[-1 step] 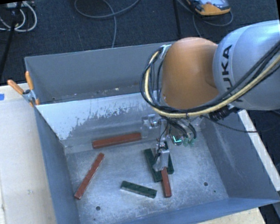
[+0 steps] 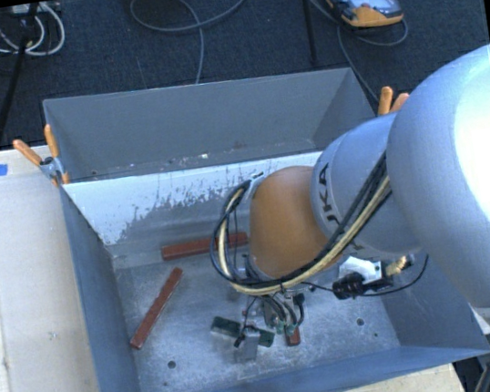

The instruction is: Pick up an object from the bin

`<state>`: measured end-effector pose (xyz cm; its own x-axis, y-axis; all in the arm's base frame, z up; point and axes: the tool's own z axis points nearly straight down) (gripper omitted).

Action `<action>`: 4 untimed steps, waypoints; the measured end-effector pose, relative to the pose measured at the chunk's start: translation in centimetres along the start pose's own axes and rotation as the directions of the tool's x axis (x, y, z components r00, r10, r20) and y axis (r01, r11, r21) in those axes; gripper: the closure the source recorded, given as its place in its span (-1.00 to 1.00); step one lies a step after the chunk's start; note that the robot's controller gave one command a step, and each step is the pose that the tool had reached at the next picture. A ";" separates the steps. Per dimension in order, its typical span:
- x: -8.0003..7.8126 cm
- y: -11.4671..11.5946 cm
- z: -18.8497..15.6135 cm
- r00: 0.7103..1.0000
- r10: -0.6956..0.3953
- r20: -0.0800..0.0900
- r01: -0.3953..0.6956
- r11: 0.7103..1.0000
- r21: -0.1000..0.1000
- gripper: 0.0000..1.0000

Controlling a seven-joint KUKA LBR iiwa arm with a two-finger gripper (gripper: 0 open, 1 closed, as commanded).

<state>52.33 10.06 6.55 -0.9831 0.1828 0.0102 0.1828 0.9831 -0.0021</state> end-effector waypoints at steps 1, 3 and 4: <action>1.4 -0.7 -3.4 0.991 0.136 0.007 -0.136 0.991 -0.003 -1.00; 0.5 -1.3 -0.5 0.856 0.516 0.008 -0.516 0.856 -0.009 -1.00; 0.5 -1.3 -0.5 0.857 0.515 0.007 -0.515 0.857 -0.008 -1.00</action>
Offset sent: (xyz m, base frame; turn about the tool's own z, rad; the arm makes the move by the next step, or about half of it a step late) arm -0.0150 -0.0038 0.0345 0.1366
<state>51.66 8.90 7.05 -0.7485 0.6631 0.0004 0.6631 0.7485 0.0010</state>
